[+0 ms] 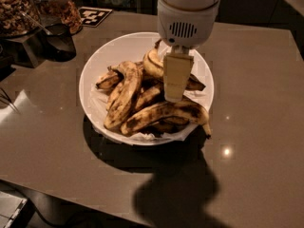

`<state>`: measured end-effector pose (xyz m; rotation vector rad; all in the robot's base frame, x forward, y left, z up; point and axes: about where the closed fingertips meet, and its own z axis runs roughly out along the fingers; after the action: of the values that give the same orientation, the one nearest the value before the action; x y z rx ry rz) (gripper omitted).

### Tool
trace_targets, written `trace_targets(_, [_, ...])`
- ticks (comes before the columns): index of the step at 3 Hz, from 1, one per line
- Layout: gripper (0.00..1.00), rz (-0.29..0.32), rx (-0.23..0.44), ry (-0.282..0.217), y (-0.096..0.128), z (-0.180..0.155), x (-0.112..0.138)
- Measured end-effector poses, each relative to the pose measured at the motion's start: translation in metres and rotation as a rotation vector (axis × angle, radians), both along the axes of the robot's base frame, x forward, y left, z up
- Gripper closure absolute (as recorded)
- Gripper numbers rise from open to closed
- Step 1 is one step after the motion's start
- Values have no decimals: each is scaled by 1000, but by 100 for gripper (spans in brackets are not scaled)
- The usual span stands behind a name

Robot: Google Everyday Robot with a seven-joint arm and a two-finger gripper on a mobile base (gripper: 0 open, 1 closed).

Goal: Pick banana from white bowl

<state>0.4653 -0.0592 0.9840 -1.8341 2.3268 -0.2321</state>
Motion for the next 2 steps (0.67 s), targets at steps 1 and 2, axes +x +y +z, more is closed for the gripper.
trace_targets(1, [30,12,-2,22,2,-8,2])
trace_targets(2, [29,13,-3,38,0,-14,4])
